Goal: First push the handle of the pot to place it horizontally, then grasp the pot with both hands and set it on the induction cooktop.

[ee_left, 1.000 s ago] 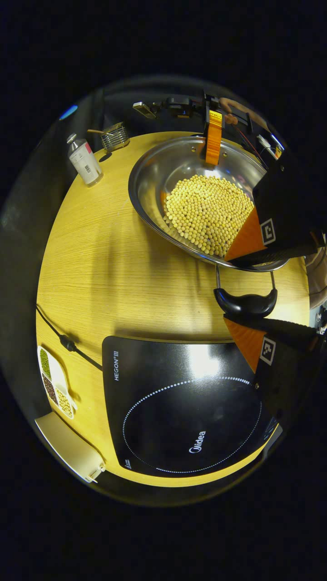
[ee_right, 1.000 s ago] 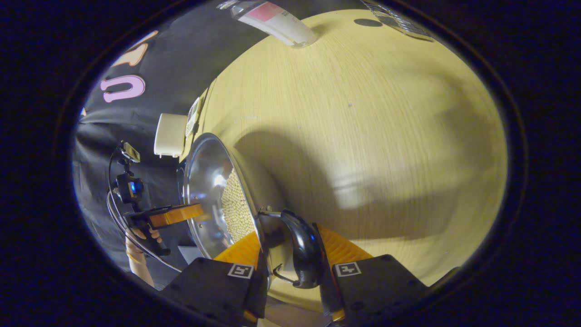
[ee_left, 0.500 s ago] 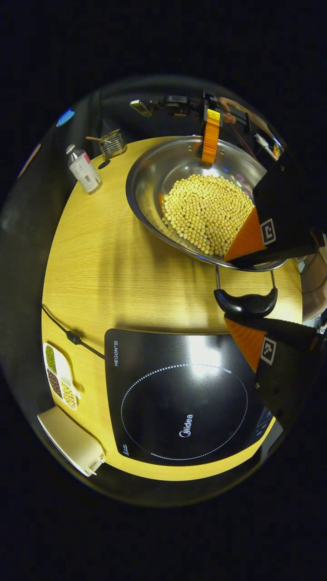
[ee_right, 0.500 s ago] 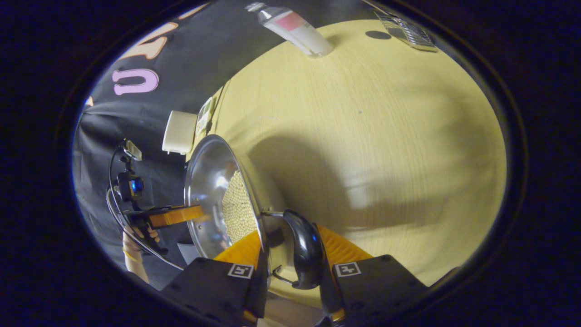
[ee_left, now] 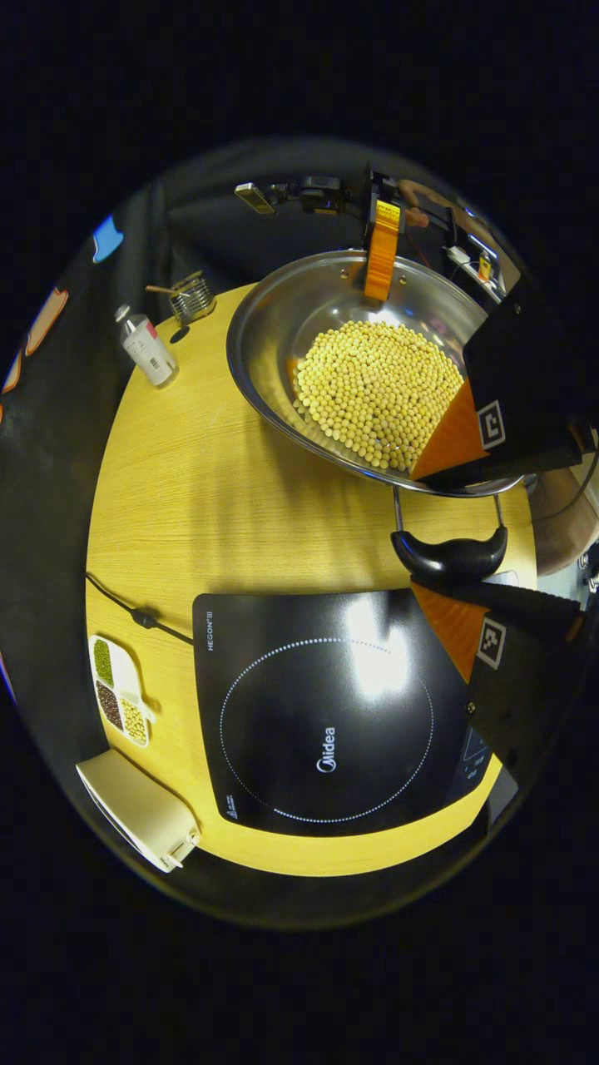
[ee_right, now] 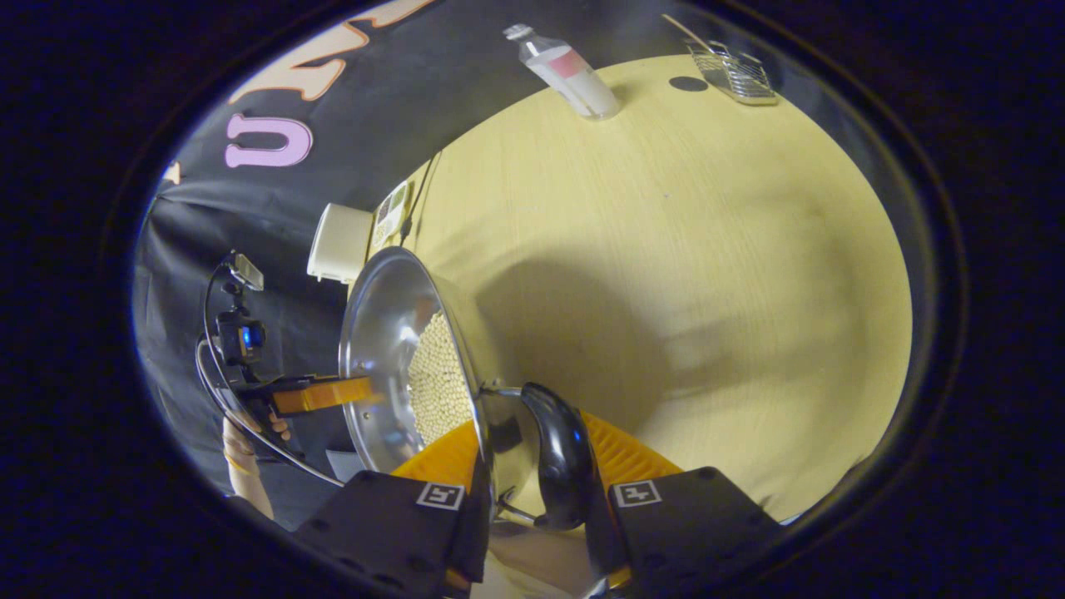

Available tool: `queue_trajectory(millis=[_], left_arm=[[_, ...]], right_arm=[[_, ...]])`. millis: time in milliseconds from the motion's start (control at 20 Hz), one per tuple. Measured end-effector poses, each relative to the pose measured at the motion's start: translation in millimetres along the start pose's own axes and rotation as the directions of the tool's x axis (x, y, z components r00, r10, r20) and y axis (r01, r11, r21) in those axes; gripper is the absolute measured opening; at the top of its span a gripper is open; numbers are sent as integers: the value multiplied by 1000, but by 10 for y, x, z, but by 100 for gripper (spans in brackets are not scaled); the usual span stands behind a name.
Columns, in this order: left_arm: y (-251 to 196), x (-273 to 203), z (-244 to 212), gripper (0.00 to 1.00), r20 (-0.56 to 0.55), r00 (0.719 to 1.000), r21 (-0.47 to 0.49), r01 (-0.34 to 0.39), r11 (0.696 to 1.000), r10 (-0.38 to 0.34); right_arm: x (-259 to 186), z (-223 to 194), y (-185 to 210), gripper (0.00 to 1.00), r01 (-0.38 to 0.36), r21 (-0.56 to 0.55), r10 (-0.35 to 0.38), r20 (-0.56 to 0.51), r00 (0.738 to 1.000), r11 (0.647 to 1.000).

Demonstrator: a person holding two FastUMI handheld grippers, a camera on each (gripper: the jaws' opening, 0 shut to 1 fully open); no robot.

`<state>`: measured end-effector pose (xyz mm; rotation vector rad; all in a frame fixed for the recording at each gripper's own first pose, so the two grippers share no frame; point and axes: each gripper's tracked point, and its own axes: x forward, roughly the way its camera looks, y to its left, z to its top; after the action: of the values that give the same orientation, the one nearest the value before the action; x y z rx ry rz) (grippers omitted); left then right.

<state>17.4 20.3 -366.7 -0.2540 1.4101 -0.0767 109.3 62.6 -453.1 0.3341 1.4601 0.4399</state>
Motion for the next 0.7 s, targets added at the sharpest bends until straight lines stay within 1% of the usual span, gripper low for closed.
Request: queue_trajectory(millis=[50,100,150,450,500,700], left_arm=[[54,-41,-35,59,-5,1000,8,5,1000,-5],[111,-70,-74,57,-11,1000,15,10,1000,-10],[188,-96,-102,60,-16,1000,21,15,1000,-15],[797,-290,-224,59,-39,998,87,59,994,-56],[914,-323,-225,59,-41,997,99,65,993,-61],[1421,-400,-163,59,-35,997,129,70,989,-66]], right_arm=[[-17,-68,59,44,4,3,-4,6,1000,1000],[-12,-143,121,44,8,10,-9,11,1000,1000],[10,-216,191,50,13,18,-14,17,1000,1000],[196,-642,727,50,54,83,-59,56,997,995],[240,-705,874,45,59,91,-65,62,996,994],[526,-858,1332,45,67,114,-76,71,995,991]])
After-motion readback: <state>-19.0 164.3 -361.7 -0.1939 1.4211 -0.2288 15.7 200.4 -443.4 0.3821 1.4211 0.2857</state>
